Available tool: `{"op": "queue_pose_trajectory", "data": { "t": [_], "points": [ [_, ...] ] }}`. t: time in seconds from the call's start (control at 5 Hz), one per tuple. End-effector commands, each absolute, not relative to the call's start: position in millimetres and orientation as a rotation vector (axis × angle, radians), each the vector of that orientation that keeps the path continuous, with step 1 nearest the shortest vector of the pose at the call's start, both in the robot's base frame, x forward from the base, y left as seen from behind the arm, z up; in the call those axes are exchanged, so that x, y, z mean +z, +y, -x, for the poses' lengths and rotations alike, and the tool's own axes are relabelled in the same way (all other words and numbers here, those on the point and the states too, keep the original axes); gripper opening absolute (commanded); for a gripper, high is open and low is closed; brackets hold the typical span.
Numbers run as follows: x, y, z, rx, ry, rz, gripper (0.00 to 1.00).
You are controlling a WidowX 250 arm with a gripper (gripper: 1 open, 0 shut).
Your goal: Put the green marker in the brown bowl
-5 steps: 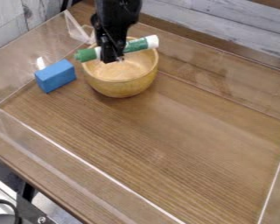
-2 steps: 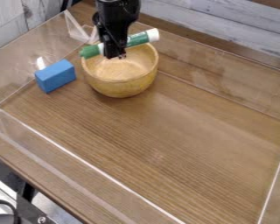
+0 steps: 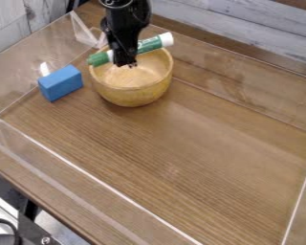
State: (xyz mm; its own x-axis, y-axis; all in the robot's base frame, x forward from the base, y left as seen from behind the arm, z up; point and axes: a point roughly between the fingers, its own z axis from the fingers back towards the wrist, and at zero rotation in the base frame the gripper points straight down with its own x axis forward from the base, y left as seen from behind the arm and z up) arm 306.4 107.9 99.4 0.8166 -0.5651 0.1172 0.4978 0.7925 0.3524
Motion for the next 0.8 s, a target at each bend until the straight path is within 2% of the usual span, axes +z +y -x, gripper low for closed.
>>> {"op": "queue_pose_trajectory", "data": {
  "t": [0.0,0.2,0.6],
  "points": [
    [113.1,116.8,-312.6,-0.564,-0.269,-0.345,0.0],
    [112.1,121.9,-314.3,-0.562,-0.273,-0.345,1.0],
    [111.8,124.5,-318.3,-0.555,-0.282,-0.341,1.0]
  ]
}}
